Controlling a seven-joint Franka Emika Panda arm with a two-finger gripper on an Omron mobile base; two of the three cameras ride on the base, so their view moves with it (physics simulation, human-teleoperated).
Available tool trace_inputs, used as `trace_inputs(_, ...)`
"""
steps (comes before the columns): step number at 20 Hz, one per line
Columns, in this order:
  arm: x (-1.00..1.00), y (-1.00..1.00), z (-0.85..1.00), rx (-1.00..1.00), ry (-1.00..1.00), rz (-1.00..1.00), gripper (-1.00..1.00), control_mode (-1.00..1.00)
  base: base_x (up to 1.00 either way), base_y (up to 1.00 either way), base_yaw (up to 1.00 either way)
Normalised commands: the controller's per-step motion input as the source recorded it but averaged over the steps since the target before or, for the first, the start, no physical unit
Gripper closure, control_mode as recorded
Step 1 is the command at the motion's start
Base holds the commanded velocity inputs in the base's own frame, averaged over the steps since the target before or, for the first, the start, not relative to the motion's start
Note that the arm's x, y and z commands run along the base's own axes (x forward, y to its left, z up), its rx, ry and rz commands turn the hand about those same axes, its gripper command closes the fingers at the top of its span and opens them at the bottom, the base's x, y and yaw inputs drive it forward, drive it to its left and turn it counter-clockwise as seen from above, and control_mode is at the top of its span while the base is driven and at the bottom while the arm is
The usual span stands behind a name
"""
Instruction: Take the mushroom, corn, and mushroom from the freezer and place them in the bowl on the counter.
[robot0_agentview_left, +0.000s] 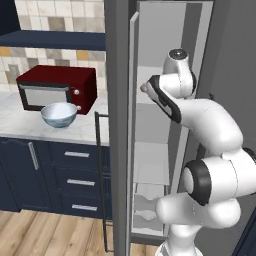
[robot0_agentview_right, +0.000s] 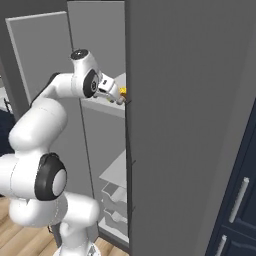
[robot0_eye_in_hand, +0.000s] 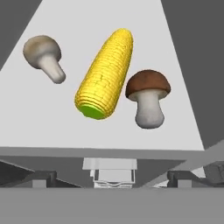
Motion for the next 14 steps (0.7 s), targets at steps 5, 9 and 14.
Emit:
trace_inputs(5, 0.49, 0.00, 0.00, 0.00, 0.00, 0.00, -1.00, -1.00, 0.00, 0.00, 0.00)
trace_inputs(9, 0.52, 0.00, 0.00, 0.00, 0.00, 0.00, -1.00, -1.00, 0.00, 0.00, 0.00)
trace_inputs(14, 0.50, 0.00, 0.00, 0.00, 0.00, 0.00, -1.00, -1.00, 0.00, 0.00, 0.00)
